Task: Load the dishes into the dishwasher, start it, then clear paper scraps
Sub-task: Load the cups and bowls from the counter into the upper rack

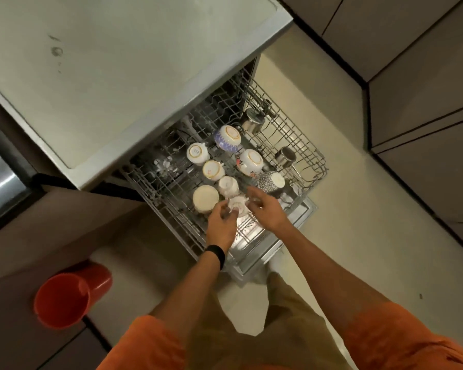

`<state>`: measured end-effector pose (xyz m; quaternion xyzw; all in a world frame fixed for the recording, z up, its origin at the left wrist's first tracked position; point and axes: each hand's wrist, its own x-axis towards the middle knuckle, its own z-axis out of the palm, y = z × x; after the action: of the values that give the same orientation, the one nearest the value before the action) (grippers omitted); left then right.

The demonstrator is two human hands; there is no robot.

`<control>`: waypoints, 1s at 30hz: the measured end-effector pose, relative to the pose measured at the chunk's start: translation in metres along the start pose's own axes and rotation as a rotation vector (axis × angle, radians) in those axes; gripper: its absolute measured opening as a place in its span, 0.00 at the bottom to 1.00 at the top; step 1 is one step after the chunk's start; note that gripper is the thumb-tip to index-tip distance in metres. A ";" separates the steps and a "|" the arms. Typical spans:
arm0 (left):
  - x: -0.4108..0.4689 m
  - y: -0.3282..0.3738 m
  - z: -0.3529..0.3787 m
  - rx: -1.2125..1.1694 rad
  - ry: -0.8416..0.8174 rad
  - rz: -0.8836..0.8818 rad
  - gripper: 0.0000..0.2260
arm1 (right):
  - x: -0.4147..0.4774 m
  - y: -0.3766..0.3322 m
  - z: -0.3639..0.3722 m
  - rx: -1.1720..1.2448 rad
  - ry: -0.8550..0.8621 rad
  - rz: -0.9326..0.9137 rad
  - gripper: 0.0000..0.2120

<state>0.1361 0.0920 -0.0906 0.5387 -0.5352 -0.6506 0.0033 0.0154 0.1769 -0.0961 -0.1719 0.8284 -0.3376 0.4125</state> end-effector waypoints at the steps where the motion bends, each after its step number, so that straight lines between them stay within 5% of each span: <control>1: -0.003 -0.001 0.010 -0.021 0.008 -0.020 0.13 | -0.003 0.009 -0.009 0.049 0.015 0.022 0.23; 7: -0.037 -0.018 0.071 -0.279 0.101 -0.145 0.09 | -0.027 0.065 -0.063 0.394 0.056 0.186 0.15; 14: -0.076 -0.035 0.119 -0.548 0.172 -0.319 0.18 | -0.039 0.101 -0.094 0.634 0.026 0.388 0.12; 30: -0.063 -0.061 0.128 -1.223 0.271 -0.498 0.38 | -0.015 0.108 -0.089 0.775 -0.172 0.538 0.36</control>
<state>0.1070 0.2438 -0.1088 0.6242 0.0748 -0.7446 0.2245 -0.0475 0.2998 -0.1244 0.1877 0.6194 -0.4877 0.5859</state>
